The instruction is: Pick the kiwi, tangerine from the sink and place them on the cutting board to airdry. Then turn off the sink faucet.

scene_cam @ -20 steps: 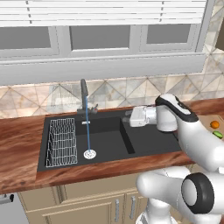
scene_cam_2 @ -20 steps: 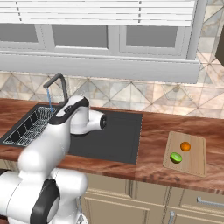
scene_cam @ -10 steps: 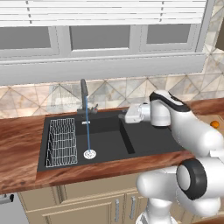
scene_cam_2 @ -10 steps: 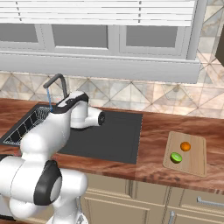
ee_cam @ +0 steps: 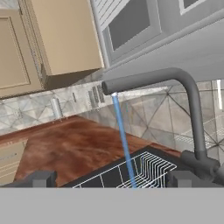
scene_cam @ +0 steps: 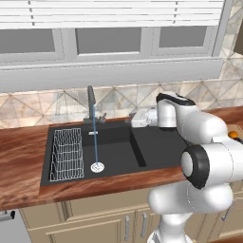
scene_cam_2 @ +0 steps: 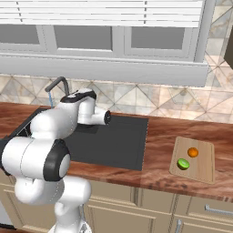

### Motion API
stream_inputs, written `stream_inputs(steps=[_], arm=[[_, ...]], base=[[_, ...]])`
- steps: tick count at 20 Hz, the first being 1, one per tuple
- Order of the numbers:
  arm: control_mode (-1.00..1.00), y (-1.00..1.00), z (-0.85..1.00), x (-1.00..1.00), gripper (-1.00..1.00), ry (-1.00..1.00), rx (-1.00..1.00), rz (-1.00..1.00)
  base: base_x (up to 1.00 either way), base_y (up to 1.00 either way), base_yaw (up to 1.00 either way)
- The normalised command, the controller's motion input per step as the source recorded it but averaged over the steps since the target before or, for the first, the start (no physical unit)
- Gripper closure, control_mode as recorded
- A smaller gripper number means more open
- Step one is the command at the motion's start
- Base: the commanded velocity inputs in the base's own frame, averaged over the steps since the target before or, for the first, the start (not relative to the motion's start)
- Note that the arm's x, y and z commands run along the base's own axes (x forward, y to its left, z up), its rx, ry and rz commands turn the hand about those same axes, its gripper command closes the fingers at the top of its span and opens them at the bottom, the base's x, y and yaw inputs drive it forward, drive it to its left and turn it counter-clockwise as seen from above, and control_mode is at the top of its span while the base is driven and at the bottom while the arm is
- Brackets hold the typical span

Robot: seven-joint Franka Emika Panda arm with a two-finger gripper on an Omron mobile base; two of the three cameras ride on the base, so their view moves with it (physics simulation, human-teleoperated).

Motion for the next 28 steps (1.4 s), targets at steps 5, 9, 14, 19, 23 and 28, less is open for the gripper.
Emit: stream_inputs(steps=[5,9,14,19,23,28], arm=[[-1.00,0.06,-0.36,0.30,-1.00,0.01,0.00,0.00],[-1.00,0.07,-0.33,0.23,-1.00,0.00,0.00,0.00],[-1.00,0.07,-0.14,0.16,-1.00,-0.01,0.00,0.00],[-1.00,0.02,0.00,0.29,-1.00,0.00,0.00,0.01],[-1.00,0.02,0.00,0.27,-1.00,0.00,0.00,0.01],[-1.00,0.00,-0.02,0.22,-1.00,0.00,0.00,0.01]], base=[[0.00,0.00,0.00],[0.00,0.00,0.00],[0.00,0.00,0.00],[0.00,0.00,0.00],[0.00,0.00,0.00],[0.00,0.00,0.00]])
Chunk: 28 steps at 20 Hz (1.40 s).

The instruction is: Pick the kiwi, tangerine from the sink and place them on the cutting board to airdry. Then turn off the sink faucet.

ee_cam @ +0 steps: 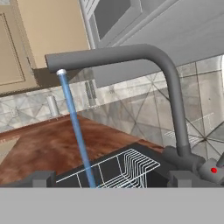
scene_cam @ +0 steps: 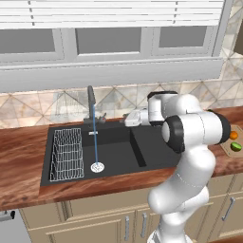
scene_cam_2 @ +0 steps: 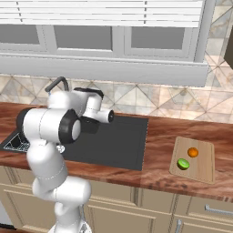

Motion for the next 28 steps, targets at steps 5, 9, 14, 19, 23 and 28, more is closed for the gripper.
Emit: stream_inputs(steps=[5,9,14,19,23,28], arm=[[-1.00,0.02,-0.09,0.14,-1.00,0.00,0.00,0.01],[-1.00,0.06,-0.07,0.04,-1.00,0.00,0.00,0.01],[-1.00,0.17,-0.05,0.05,-1.00,0.00,0.00,0.01],[-1.00,0.18,0.00,0.10,-1.00,0.00,0.00,0.01],[-1.00,0.20,-0.02,0.12,-1.00,0.00,0.00,0.01],[-1.00,0.07,-0.02,0.14,-1.00,-0.01,0.00,0.00]], base=[[0.00,0.00,0.00],[0.00,0.00,0.00],[0.00,0.00,0.00],[0.00,0.00,0.00],[0.00,0.00,0.00],[0.00,0.00,0.00]])
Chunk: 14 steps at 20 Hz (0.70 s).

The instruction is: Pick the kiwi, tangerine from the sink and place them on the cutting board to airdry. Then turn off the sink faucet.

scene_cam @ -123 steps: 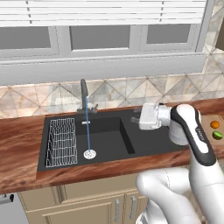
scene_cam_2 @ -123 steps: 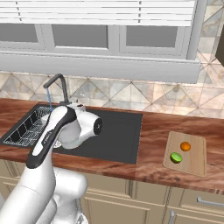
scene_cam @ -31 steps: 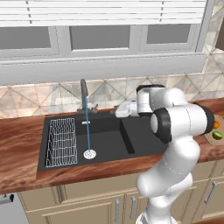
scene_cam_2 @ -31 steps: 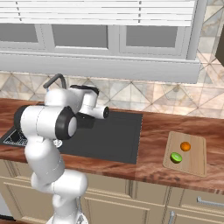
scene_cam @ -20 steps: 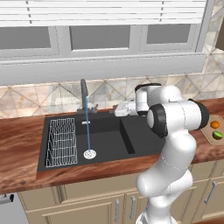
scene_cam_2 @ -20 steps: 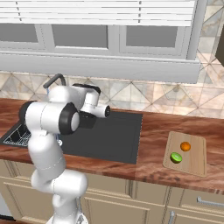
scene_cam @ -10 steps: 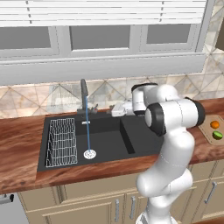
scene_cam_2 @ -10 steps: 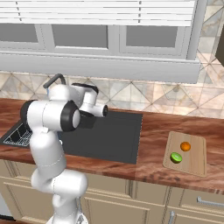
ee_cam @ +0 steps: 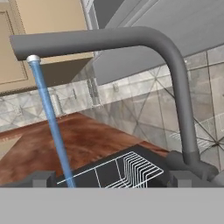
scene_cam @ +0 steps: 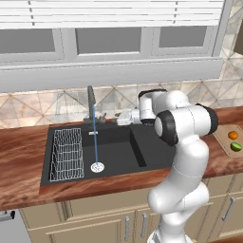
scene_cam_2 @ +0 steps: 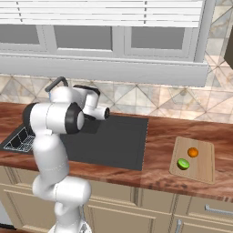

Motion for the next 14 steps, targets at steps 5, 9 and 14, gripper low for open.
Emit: stream_inputs(steps=[5,9,14], arm=[[-1.00,-0.19,-0.09,0.11,-1.00,-0.02,0.00,0.02],[-1.00,-0.26,-0.12,0.16,-1.00,-0.01,0.00,0.02],[-1.00,-0.04,-0.11,0.28,-1.00,0.00,0.00,0.03]], base=[[0.00,0.00,0.00],[0.00,0.00,0.00],[0.00,0.00,0.00]])
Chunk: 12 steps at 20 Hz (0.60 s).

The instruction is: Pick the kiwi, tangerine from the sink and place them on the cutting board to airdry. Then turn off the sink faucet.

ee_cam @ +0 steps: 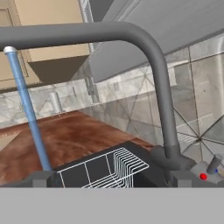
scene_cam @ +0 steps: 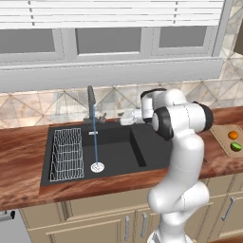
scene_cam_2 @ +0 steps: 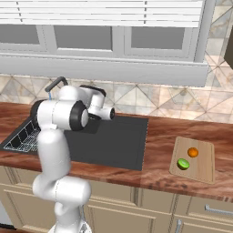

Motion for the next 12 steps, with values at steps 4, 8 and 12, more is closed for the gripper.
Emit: stream_inputs(steps=[4,8,12], arm=[[-1.00,0.00,-0.07,0.34,-1.00,0.00,0.00,0.03],[-1.00,0.00,-0.05,0.34,-1.00,0.00,0.00,0.03],[-1.00,0.00,-0.06,0.29,-1.00,0.00,0.00,0.02]], base=[[0.00,0.00,0.00],[0.00,0.00,0.00],[0.00,0.00,0.00]])
